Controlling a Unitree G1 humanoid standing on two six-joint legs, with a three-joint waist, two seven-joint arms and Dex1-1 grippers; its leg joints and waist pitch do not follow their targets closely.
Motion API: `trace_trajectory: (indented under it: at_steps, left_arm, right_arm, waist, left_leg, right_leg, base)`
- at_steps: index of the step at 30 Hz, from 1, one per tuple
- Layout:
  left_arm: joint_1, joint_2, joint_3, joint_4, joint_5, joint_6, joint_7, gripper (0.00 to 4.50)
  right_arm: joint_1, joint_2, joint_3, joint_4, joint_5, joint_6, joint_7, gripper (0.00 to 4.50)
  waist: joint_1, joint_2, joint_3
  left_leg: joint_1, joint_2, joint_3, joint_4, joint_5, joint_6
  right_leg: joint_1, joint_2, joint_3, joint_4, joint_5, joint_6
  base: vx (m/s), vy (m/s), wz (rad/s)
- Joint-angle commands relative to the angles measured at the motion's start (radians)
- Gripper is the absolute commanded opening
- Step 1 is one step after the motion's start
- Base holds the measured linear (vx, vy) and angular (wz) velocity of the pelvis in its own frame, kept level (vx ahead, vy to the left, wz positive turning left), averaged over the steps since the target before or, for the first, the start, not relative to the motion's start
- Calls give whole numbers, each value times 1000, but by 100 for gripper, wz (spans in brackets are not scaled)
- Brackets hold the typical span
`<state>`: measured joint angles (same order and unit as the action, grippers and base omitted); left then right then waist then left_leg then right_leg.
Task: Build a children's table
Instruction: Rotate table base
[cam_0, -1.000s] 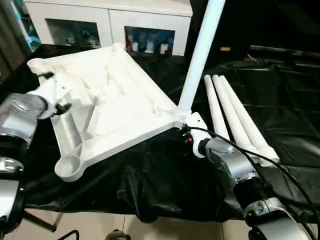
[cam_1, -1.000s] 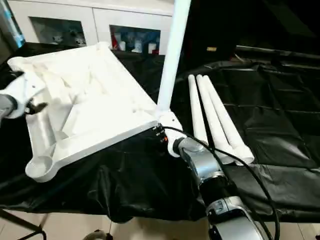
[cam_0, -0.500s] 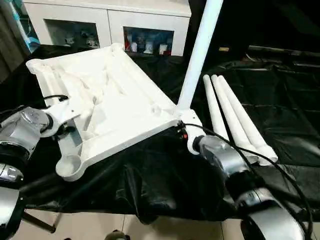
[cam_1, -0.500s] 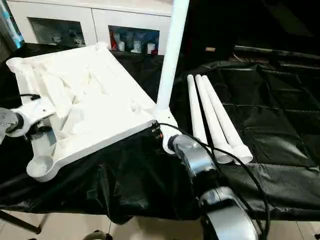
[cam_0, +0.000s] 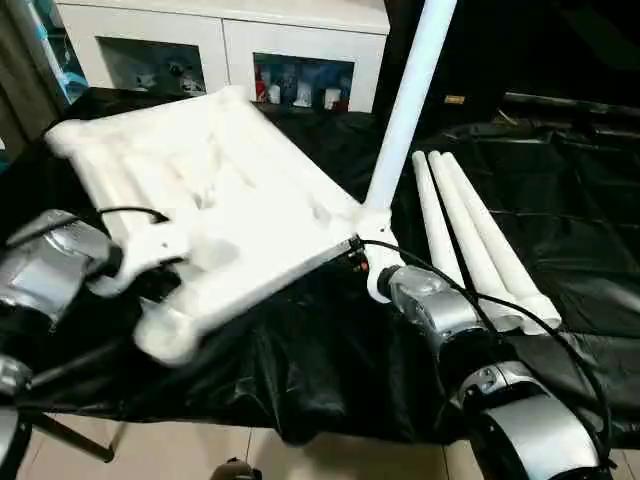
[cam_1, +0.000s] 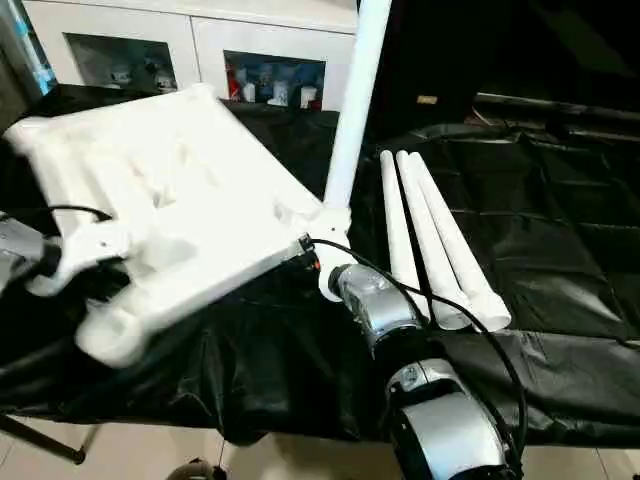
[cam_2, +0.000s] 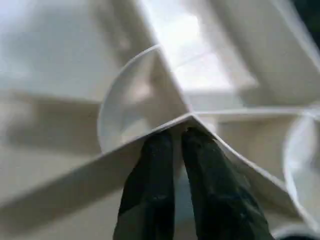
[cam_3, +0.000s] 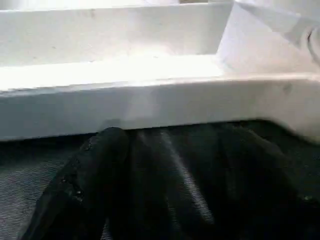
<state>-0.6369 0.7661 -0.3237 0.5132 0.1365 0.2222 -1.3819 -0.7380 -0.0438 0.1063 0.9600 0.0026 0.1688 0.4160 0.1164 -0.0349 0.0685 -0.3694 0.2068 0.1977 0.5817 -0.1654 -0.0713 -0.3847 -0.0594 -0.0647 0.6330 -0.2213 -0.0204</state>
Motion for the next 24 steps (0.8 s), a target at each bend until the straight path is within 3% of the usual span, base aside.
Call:
trace_trajectory:
  at_steps: [1, 2, 3, 6, 7, 10, 18, 24]
  left_arm:
    - [-12, -28, -2, -63, -57, 9, -52, 31]
    - [-14, -37, -2, -70, -63, 13, -57, 31]
    - [-20, -49, -6, -69, -64, 12, -55, 11]
    - [-52, -105, -8, -19, -42, -54, 19, 11]
    - [-61, -122, -6, -3, -42, -67, 34, 11]
    - [-79, -158, 2, 27, -38, -87, 79, 11]
    - [-152, -289, -1, 181, 2, -178, 235, 11]
    - [-214, -355, -3, 328, 62, -256, 458, 11]
  right_arm:
    - [-16, 4, -7, 3, 0, -16, 0, 349]
    - [-16, 2, -8, 3, 0, -16, 0, 349]
    - [-15, 0, -8, 4, -1, -17, -2, 349]
    - [-13, -5, -9, 5, -5, -22, -4, 349]
    - [-13, -6, -10, 7, -7, -25, -4, 349]
    - [-14, -10, -9, 16, -11, -34, -6, 349]
    - [-8, -29, -9, 10, -18, -45, -12, 349]
    - [31, -74, -40, -181, 1, 21, -30, 349]
  waist:
    - [-1, 32, -76]
    - [0, 35, -76]
    - [-2, 31, -77]
    - [-5, 31, -81]
    - [-5, 35, -81]
    - [-5, 32, -81]
    - [-5, 37, -79]
    - [-4, 31, -83]
  left_leg:
    - [26, 37, -19, -70, -199, -78]
    - [26, 37, -19, -69, -195, -78]
    - [23, 35, -19, -68, -182, -74]
    - [20, 32, -19, -65, -157, -61]
    - [21, 31, -19, -63, -159, -60]
    - [21, 32, -20, -64, -172, -61]
    - [24, 33, -21, -61, -202, -61]
    - [18, 31, -25, -58, -175, -36]
  right_leg:
    - [39, -92, 56, -53, 10, -241]
    - [39, -92, 56, -52, 17, -241]
    - [41, -89, 56, -50, 35, -241]
    - [45, -87, 55, -48, 70, -238]
    - [44, -86, 55, -49, 74, -237]
    - [45, -86, 55, -50, 58, -237]
    - [42, -84, 56, -56, 38, -239]
    - [52, -86, 57, -53, 54, -214]
  base:
    - [0, 0, 0]
    - [0, 0, 0]
    - [0, 0, 0]
    - [0, 0, 0]
    - [0, 0, 0]
    - [0, 0, 0]
    - [0, 0, 0]
    - [0, 0, 0]
